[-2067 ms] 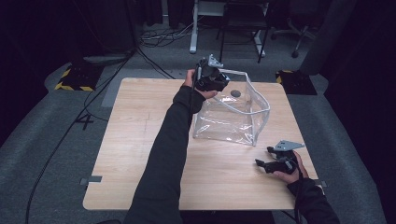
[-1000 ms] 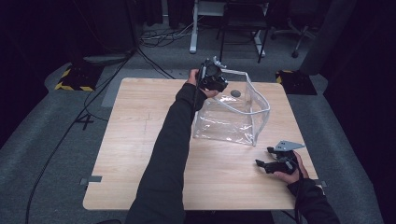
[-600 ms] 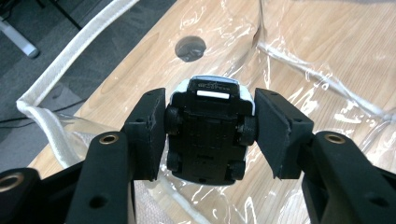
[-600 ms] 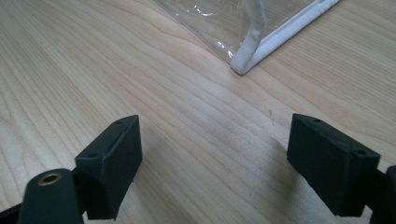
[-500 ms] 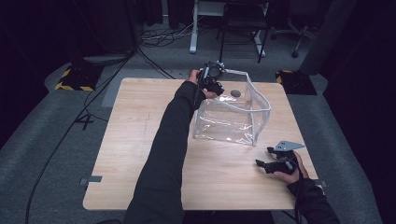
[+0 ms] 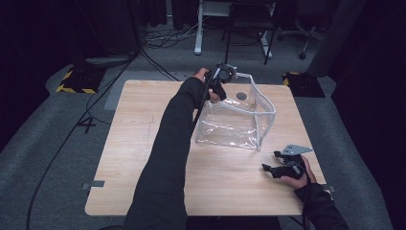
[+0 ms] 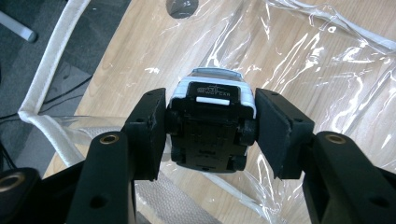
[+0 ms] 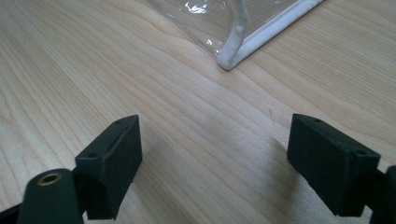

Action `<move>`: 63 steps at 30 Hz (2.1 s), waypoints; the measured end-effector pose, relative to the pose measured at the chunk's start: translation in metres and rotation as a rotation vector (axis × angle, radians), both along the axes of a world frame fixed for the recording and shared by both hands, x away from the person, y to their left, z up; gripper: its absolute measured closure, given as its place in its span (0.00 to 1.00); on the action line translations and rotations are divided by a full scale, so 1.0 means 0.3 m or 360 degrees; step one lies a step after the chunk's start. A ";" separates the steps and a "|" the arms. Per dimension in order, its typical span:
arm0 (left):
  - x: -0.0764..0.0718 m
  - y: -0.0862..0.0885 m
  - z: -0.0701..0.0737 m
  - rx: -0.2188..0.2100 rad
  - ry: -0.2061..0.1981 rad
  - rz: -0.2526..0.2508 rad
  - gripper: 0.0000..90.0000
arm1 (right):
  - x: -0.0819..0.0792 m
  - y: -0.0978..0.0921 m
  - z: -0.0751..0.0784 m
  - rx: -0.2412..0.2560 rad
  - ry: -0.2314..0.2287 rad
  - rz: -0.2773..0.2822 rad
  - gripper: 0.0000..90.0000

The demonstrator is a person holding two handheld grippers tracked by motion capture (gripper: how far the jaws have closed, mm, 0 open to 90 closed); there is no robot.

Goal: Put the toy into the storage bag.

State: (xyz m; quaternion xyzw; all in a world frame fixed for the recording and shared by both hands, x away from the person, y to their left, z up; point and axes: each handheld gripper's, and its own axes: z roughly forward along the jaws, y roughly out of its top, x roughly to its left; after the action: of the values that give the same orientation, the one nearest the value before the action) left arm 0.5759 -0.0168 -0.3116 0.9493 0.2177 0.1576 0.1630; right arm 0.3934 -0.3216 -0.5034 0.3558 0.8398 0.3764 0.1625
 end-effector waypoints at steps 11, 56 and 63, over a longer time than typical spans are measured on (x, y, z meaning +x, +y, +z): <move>0.007 0.020 0.003 -0.0128 -0.0017 0.0029 0.51 | 0.000 -0.001 0.000 -0.0006 -0.0004 0.0005 0.20; -0.022 0.115 0.020 -0.0597 -0.0239 0.0208 0.44 | 0.000 -0.001 0.000 -0.0008 -0.0006 0.0006 0.20; -0.031 0.157 0.030 -0.0722 -0.0307 0.0307 0.38 | 0.000 -0.002 0.000 -0.0013 -0.0008 0.0013 0.20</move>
State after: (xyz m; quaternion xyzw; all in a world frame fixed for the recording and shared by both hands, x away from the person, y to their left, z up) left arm 0.5667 0.0304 -0.3027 0.8439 0.3205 0.2093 0.3758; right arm 0.3936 -0.3223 -0.5035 0.3507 0.8424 0.3746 0.1645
